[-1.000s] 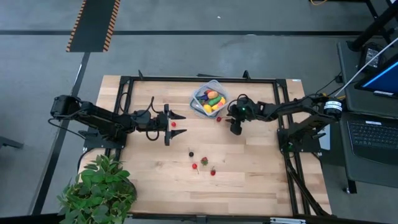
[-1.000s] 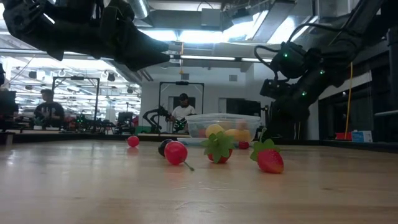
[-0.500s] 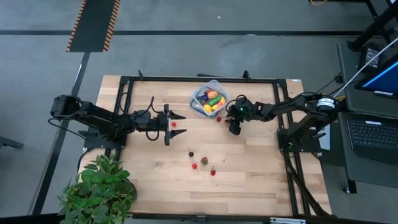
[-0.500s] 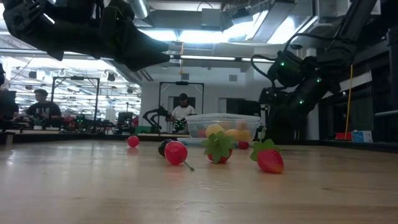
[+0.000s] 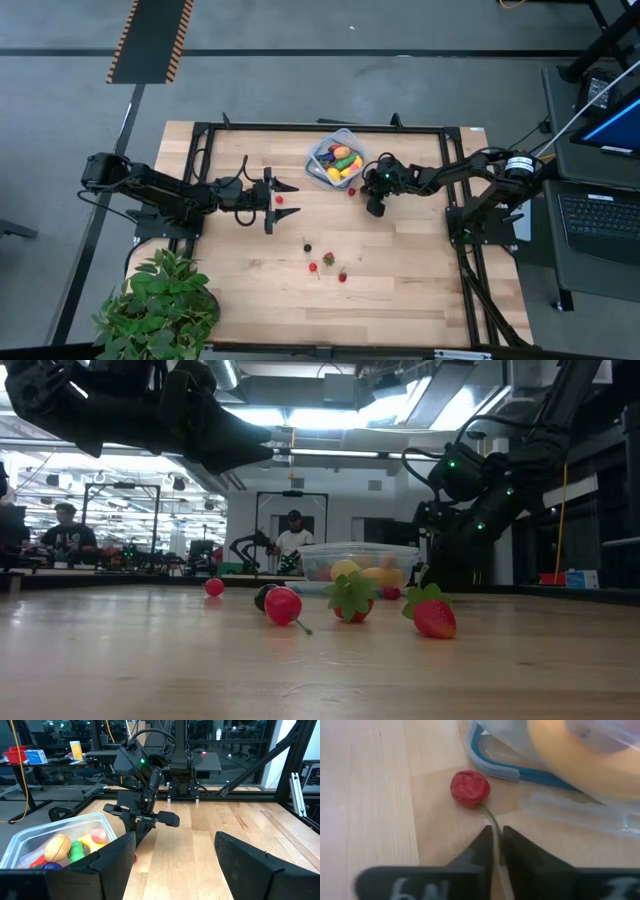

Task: Pick and placing Produce into tupperware
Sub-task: Put the top right red cherry into the transparent container

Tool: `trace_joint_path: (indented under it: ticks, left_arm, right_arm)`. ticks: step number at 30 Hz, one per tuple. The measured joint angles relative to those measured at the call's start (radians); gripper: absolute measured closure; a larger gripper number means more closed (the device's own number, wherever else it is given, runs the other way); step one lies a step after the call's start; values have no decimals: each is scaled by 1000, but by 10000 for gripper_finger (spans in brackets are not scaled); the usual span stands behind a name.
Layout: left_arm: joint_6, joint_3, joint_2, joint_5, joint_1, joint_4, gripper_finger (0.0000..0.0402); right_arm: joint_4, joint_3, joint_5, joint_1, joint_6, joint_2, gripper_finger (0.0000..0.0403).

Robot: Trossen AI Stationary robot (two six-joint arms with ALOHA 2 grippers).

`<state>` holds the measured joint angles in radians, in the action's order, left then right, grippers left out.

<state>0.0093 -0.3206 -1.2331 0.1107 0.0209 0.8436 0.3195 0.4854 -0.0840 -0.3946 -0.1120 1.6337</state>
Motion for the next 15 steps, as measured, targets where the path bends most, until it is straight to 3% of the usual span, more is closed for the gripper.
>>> trace_joint_path:
  ticks: [3, 15]
  left_arm:
    - [0, 0, 0, 0, 0, 0, 134]
    - [0, 0, 0, 0, 0, 0, 134]
  right_arm:
    - [-2, 0, 3, -1, 2, 0, 394]
    - [-51, -4, -73, 1, 24, -38, 400]
